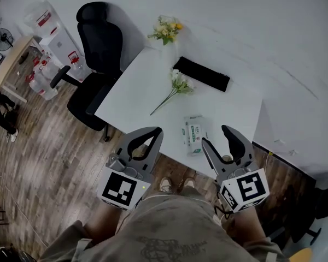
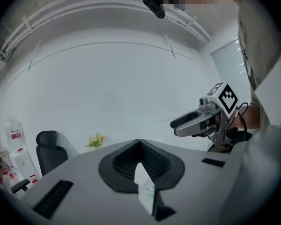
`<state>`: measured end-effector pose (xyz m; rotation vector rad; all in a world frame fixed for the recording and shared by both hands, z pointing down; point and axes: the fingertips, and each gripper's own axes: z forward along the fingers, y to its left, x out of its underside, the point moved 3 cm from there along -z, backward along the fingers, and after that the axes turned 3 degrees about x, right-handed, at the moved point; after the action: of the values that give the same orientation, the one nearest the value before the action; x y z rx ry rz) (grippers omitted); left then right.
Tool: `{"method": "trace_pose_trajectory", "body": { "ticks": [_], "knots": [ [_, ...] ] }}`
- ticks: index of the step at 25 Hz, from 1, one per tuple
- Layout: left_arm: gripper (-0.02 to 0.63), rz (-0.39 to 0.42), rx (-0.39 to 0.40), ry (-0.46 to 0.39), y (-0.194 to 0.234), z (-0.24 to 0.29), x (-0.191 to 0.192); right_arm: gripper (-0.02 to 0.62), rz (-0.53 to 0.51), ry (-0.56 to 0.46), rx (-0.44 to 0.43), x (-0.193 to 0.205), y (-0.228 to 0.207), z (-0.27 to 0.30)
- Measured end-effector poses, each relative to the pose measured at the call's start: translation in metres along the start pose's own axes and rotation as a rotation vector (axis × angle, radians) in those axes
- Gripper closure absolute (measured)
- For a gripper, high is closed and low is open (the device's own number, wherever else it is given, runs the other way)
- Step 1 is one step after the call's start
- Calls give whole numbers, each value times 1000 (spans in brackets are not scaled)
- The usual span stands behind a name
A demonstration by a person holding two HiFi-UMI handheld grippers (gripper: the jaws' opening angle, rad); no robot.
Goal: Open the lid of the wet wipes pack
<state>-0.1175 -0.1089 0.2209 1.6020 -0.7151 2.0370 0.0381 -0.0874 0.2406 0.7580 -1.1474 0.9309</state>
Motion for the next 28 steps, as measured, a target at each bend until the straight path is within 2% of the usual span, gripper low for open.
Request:
{"method": "trace_pose_trajectory", "body": {
  "ticks": [8, 12, 20, 25, 28],
  "knots": [
    [589, -23, -20, 57, -4, 31, 10, 351, 8, 40, -23, 14, -32, 24],
    [589, -19, 5, 114, -6, 51, 27, 351, 32, 118, -4, 37, -44, 45],
    [589, -64, 58, 240, -7, 102, 95, 351, 70, 302, -15, 114, -47, 95],
    [589, -150, 92, 328, -11, 124, 148, 356, 86, 401, -33, 162, -40, 117],
    [589, -172, 120, 379, -16, 132, 175, 359, 78, 451, -27, 188, -36, 128]
  ]
}}
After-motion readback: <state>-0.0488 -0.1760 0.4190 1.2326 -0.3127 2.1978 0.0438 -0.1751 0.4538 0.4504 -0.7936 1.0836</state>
